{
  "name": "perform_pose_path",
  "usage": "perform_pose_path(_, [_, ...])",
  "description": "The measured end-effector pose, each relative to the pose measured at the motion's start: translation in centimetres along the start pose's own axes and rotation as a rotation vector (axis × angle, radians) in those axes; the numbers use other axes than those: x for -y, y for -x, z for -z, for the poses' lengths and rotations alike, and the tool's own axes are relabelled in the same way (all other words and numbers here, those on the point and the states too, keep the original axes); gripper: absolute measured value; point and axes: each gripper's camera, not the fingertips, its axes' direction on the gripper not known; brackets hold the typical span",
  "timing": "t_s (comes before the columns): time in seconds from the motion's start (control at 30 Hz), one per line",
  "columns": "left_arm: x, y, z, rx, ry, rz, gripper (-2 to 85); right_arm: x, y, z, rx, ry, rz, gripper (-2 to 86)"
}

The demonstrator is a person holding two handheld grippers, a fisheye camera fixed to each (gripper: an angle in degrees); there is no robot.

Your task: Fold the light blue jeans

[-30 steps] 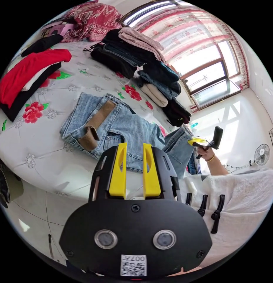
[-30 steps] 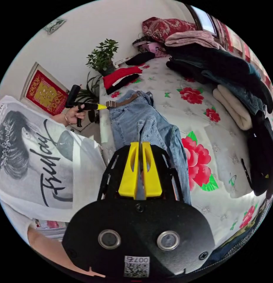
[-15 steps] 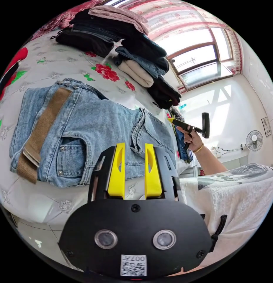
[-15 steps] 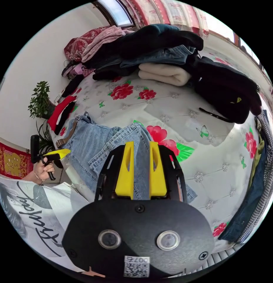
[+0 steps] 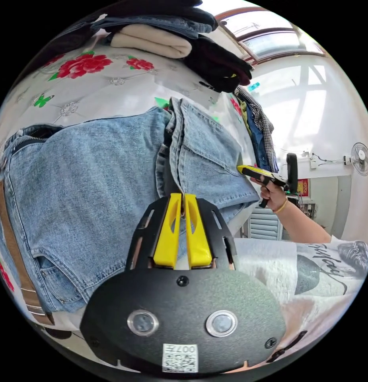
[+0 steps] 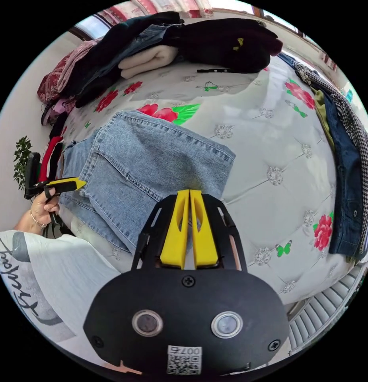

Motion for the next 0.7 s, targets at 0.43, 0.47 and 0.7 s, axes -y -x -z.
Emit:
perform_pose_path(0.43, [-3.1,-2.2,2.9,0.042,-0.017,0.022,-0.6,-8.4,4.7,2.3,-0.019,-0.015,0.246,1.6])
perform_pose_path(0.47, [-2.9,-2.3,2.7,0.074,0.001,0.005,-0.6,-8.5,4.4,1.1,-0.044,0.033,0.234,1.5])
perform_pose_path(0.7, [-5.5,2.6,5.0,0.028,-0.083,0.173,2.4,-9.4,-0.3,0.0,0.116,0.012,0.001,0.0])
